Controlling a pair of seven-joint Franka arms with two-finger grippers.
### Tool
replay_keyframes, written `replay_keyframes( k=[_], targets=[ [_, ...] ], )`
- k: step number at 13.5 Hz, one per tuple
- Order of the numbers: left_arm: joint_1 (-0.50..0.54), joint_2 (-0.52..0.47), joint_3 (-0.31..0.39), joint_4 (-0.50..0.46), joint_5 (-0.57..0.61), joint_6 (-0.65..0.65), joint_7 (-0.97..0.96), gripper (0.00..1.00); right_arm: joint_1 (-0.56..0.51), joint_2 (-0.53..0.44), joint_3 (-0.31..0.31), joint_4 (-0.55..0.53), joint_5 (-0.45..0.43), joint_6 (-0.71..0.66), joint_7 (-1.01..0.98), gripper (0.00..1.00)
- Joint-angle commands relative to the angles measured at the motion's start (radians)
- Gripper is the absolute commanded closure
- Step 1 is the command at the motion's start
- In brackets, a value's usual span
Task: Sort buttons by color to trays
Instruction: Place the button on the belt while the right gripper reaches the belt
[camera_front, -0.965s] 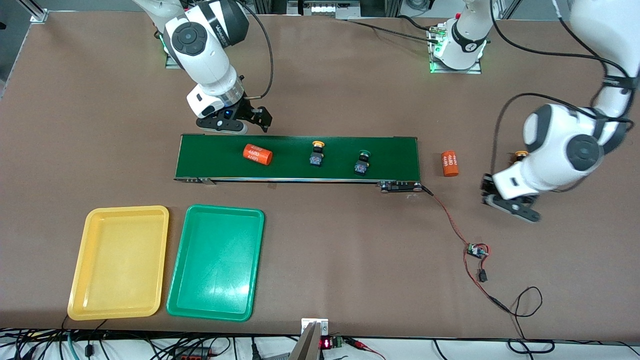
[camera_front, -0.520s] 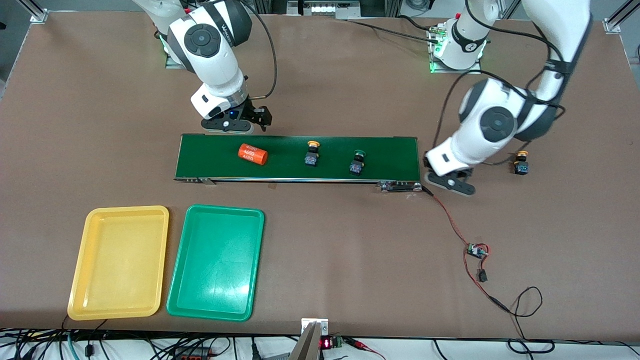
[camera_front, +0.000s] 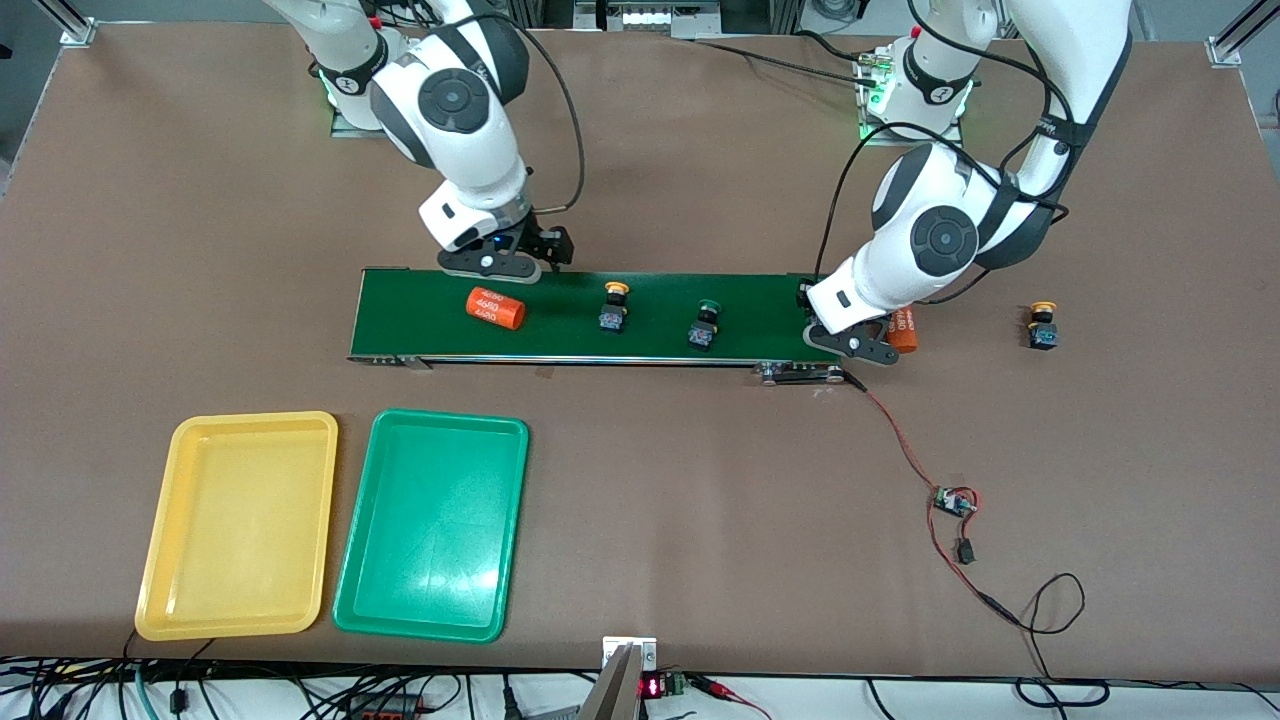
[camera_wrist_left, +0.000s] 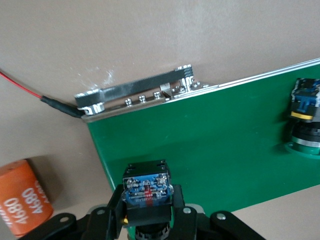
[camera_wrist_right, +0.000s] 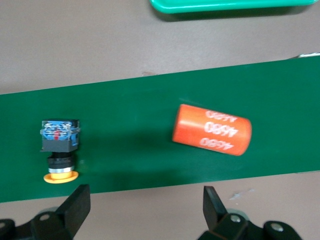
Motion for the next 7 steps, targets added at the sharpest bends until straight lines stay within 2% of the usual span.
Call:
replay_keyframes(
  k=[1, 3, 5, 6, 7],
  targets=[
    [-0.018, 0.038, 0.007, 0.007, -0.034, 0.047, -0.004, 0.97, 0.026, 0.070, -0.006, 0.071, -0.033, -0.027, 0.058, 0.00],
    [-0.038, 0.052, 0.008, 0.009, -0.034, 0.062, -0.008, 0.96, 0.055, 0.103, -0.028, 0.101, -0.038, -0.025, 0.084, 0.00],
    [-0.061, 0.071, 0.010, 0.010, -0.032, 0.096, -0.020, 0.93, 0.118, 0.140, -0.084, 0.137, -0.044, -0.025, 0.100, 0.00],
    [-0.061, 0.075, 0.010, 0.010, -0.025, 0.110, -0.020, 0.88, 0.148, 0.161, -0.110, 0.153, -0.066, -0.025, 0.113, 0.00],
    [-0.061, 0.074, 0.011, 0.012, -0.018, 0.110, -0.005, 0.61, 0.170, 0.180, -0.127, 0.162, -0.099, -0.025, 0.135, 0.00]
  ],
)
